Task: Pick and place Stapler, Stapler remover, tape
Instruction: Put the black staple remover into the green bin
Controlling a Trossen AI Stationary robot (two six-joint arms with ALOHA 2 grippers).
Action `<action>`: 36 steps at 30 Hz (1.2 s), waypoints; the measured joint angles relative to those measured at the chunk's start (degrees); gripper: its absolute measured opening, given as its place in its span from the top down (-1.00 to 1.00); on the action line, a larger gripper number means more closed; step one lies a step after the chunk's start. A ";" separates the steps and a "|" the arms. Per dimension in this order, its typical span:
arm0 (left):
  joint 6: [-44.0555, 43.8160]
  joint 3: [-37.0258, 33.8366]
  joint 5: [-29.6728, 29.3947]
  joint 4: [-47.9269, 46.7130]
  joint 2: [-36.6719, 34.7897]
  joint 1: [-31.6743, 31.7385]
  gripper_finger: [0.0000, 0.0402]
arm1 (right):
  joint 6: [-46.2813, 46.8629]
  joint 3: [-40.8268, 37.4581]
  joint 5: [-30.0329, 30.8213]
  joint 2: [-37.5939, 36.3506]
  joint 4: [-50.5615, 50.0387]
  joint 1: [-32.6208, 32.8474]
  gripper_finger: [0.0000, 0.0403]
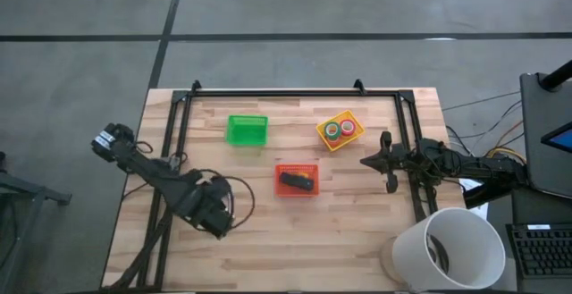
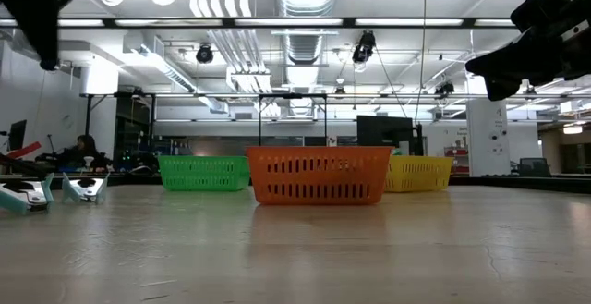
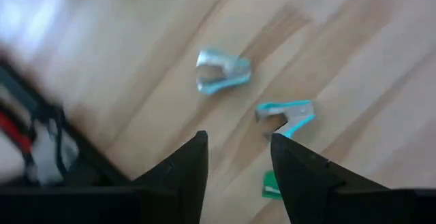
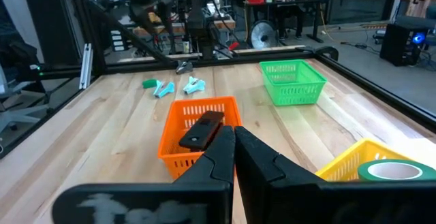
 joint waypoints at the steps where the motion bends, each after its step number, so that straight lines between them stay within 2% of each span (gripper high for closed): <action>1: -2.75 -1.39 1.25 0.02 -0.03 -0.29 0.20 | 0.00 0.00 0.02 0.00 0.00 0.00 0.96; 3: -3.08 -4.51 4.80 0.02 0.09 -0.79 0.22 | 0.00 0.00 0.00 0.00 0.00 0.00 0.96; 4: -0.59 -6.08 6.89 -0.02 0.10 -0.97 0.23 | 0.00 0.00 0.01 0.00 0.00 -0.01 0.96; 9: 20.13 -13.30 14.42 -0.02 0.10 -1.05 0.29 | 0.00 0.00 0.02 0.00 0.00 0.00 0.96; 13: 29.85 -17.32 18.94 0.02 0.10 -1.10 0.34 | 0.00 0.00 0.00 0.00 0.00 0.00 0.96; 21: 39.88 -21.95 19.02 0.99 0.10 -1.10 0.46 | 0.00 0.00 0.00 0.00 0.00 0.00 0.96; 28: 46.70 -26.21 17.04 6.26 0.10 -1.08 0.51 | 0.00 0.00 0.00 0.00 0.00 -0.02 0.96; 36: 49.46 -28.76 16.57 6.31 0.10 -1.06 0.50 | 0.00 0.00 0.00 0.00 0.02 0.00 0.96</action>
